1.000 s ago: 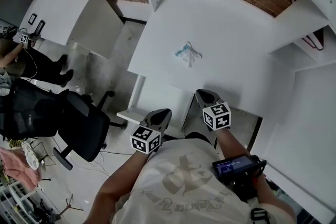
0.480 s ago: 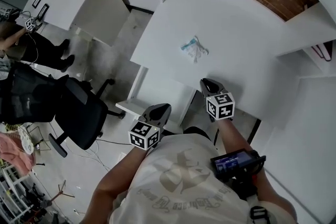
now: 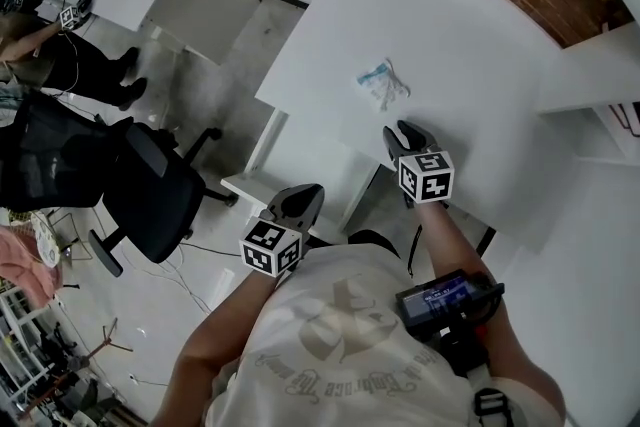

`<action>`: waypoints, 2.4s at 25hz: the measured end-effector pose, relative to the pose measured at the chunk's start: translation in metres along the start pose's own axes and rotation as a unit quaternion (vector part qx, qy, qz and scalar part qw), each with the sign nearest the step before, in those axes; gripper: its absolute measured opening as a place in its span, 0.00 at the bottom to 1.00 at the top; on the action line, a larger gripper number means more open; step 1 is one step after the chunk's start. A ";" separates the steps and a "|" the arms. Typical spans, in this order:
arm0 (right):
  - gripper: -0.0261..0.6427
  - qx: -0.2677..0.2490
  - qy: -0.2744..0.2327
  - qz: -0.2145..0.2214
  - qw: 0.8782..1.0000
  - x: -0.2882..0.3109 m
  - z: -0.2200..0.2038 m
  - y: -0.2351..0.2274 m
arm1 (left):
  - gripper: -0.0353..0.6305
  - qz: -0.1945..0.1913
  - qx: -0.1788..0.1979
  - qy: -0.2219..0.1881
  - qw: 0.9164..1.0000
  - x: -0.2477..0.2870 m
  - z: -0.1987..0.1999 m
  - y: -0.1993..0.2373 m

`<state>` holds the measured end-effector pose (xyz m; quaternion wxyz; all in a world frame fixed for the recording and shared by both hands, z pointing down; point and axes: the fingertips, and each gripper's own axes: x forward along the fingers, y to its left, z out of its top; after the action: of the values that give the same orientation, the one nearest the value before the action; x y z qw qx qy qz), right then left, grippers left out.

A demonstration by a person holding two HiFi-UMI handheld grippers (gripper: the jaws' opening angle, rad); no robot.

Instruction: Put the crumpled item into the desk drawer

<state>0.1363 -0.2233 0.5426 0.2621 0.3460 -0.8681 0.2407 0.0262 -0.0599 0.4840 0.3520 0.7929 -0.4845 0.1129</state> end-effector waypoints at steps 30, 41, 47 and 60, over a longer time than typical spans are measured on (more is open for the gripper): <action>0.46 -0.062 0.044 -0.019 0.997 0.069 0.048 -0.028 | 0.10 0.022 -0.029 -0.008 0.999 -0.006 -0.004 0.019; 0.48 -0.083 0.108 -0.020 0.990 0.094 0.037 -0.041 | 0.10 0.020 -0.038 -0.008 0.999 -0.005 -0.008 0.021; 0.49 -0.064 0.117 -0.028 0.991 0.101 0.029 -0.049 | 0.10 0.021 -0.037 -0.002 0.999 -0.005 -0.012 0.021; 0.47 -0.066 0.137 -0.048 0.987 0.097 0.027 -0.046 | 0.10 0.015 -0.037 -0.002 0.999 -0.011 -0.013 0.017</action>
<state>0.1014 -0.3149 0.5937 0.4123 0.3324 -0.8205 0.2152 0.0084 -0.0480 0.4953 0.3785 0.7721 -0.5009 0.0982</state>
